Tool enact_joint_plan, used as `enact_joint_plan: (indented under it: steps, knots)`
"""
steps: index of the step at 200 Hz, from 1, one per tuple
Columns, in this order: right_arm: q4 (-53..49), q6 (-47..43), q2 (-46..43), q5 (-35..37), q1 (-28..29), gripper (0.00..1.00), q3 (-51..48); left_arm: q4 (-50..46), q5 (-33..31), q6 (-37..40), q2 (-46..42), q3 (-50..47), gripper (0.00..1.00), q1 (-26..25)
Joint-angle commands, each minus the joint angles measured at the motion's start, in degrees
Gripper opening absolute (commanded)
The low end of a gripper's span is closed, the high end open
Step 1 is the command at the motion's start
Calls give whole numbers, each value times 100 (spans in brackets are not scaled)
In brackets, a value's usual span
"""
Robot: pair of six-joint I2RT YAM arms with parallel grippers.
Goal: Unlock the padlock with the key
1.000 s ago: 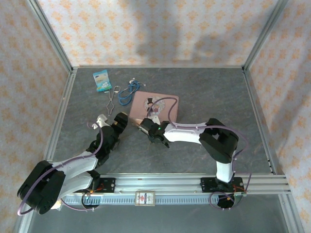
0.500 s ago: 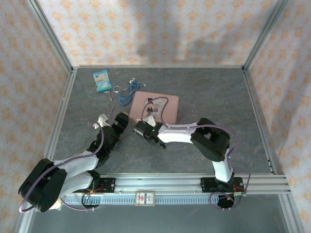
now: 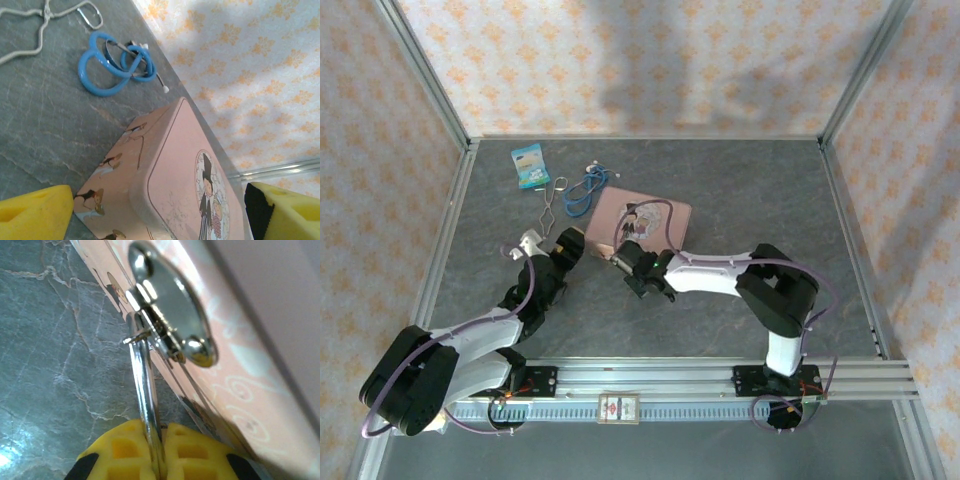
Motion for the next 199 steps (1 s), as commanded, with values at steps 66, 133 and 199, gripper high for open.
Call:
enact_joint_plan:
  steps: [66, 133, 199]
  knots:
    - [-19, -1225, -255, -1929, -668, 0, 428, 844, 1280, 454, 549, 13, 66, -40]
    - [-21, -749, -300, -3601, -1231, 0, 462, 2004, 820, -84, 1763, 67, 48, -935]
    - [-2, -365, -125, -3128, -1265, 0, 278, 2646, 737, -379, 2634, 357, 51, -1102]
